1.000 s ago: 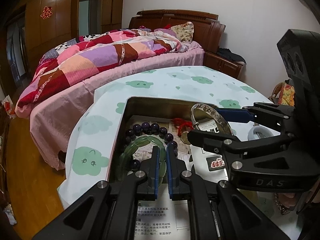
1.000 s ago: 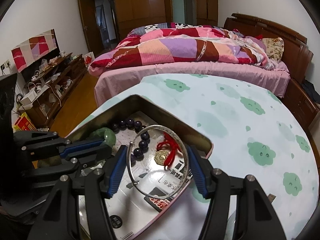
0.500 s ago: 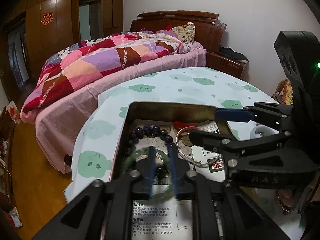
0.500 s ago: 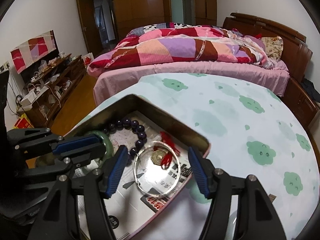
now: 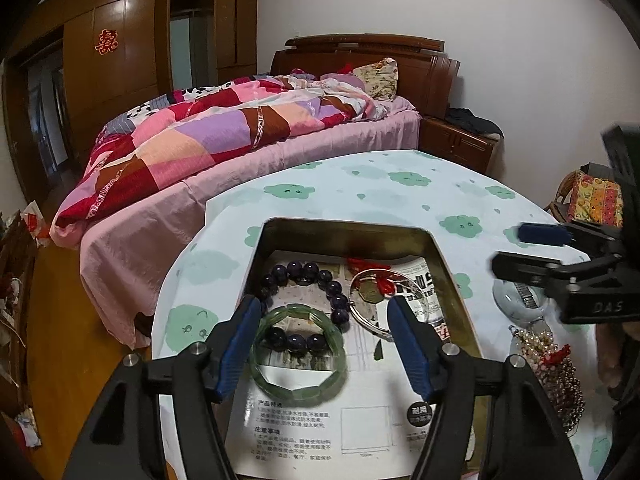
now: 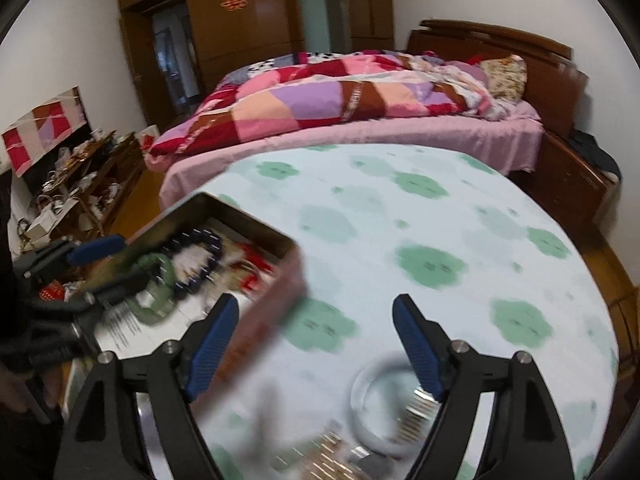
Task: Organize jewelry
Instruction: 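Move the left tool back to the pile while the right grasps the gold bead chains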
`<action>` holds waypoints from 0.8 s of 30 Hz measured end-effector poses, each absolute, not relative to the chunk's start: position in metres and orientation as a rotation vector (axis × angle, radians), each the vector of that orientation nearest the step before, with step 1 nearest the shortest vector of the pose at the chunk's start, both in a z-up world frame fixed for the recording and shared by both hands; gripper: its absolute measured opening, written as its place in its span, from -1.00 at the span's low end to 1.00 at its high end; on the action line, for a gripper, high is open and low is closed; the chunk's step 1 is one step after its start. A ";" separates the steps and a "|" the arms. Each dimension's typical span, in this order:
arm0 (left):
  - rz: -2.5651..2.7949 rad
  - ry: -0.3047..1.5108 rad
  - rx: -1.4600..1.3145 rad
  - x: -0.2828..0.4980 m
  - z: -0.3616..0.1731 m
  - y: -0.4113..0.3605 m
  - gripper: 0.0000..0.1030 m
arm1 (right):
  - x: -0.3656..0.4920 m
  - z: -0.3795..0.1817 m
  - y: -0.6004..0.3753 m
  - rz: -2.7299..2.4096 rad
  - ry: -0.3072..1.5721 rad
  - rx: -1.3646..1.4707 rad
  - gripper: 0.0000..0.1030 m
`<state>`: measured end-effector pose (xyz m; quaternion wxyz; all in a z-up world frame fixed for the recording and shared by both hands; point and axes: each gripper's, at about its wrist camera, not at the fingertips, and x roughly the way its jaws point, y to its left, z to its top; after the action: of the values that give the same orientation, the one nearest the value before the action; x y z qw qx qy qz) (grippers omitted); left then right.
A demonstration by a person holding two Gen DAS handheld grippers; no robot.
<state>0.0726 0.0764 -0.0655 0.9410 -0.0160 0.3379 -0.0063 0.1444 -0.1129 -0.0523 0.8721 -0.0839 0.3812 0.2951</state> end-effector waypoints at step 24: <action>-0.150 0.702 0.055 0.039 -0.059 -0.004 0.29 | 0.067 -0.077 -0.184 0.601 0.835 -0.096 0.34</action>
<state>0.0393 -0.0041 -0.0589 0.9358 0.0269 0.3436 -0.0736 0.0671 -0.1836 -0.0771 0.8695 -0.0459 0.3991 0.2872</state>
